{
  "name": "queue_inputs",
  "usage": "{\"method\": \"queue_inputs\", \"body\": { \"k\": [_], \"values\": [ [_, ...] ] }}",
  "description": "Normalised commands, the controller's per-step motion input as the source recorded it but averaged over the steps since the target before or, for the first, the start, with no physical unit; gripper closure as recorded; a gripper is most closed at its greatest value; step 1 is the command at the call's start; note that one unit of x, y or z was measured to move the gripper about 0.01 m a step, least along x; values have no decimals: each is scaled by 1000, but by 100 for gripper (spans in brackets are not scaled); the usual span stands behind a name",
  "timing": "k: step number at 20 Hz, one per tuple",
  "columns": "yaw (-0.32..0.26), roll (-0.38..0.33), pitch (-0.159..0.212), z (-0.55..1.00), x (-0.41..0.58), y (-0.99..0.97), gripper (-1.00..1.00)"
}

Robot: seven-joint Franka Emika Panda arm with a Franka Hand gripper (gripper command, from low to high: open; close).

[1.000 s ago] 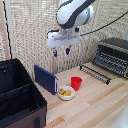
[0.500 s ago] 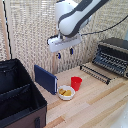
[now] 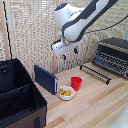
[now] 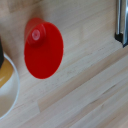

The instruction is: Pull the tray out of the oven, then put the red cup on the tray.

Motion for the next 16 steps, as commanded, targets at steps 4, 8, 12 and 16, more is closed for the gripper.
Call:
{"method": "queue_inputs", "body": {
  "k": [4,8,12,16],
  "values": [
    [227,-269,-24,0,-50,-119,-100],
    [208,-303,-63,-31,-20,-112,-100],
    [199,-313,-70,-56,-4,-114,-100],
    [146,-345,-57,-79,0,-212,-100]
  ]
}}
